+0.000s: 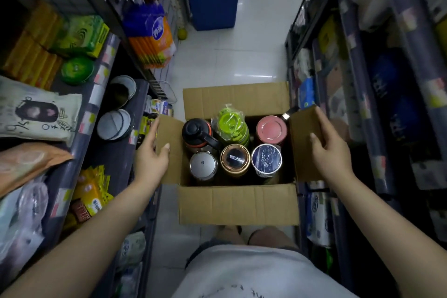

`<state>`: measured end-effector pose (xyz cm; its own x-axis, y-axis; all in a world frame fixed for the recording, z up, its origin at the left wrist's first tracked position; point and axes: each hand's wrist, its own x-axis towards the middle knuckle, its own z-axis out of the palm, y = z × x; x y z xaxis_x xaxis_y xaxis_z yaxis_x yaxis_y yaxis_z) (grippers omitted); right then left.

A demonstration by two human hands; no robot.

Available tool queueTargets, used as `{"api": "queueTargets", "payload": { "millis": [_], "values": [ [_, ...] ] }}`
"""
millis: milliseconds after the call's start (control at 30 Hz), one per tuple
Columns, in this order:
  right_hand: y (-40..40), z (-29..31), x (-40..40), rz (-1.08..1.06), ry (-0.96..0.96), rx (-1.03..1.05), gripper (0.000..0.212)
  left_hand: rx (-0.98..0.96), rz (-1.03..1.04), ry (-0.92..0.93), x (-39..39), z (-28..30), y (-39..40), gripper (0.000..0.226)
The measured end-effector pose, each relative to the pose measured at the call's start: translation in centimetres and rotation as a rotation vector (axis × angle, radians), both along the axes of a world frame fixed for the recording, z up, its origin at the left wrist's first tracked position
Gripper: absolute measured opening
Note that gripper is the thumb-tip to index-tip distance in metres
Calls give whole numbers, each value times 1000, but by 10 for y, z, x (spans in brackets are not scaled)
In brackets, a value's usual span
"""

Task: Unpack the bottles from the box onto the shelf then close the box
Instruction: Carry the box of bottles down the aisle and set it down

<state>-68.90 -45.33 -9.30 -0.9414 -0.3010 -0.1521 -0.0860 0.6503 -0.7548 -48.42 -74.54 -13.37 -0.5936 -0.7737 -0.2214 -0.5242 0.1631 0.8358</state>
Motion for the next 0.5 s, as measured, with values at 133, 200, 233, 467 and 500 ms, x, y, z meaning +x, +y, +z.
{"api": "queueTargets", "payload": {
  "millis": [133, 200, 233, 467, 500],
  "values": [
    [-45, 2, -23, 140, 39, 61, 59, 31, 128, 34, 11, -9, -14, 69],
    [-70, -1, -34, 233, 76, 74, 60, 6, 224, 42, 25, -14, -16, 68],
    [-83, -4, -38, 287, 93, 70, 60, -19, 271, 58, 33, -16, -15, 68],
    [-180, -13, -40, 776, 119, 37, 61, -97, 711, -98, 108, -29, 33, 69],
    [-195, -13, -35, 861, 120, 40, 61, -122, 783, -125, 119, -30, 48, 69]
  ]
}}
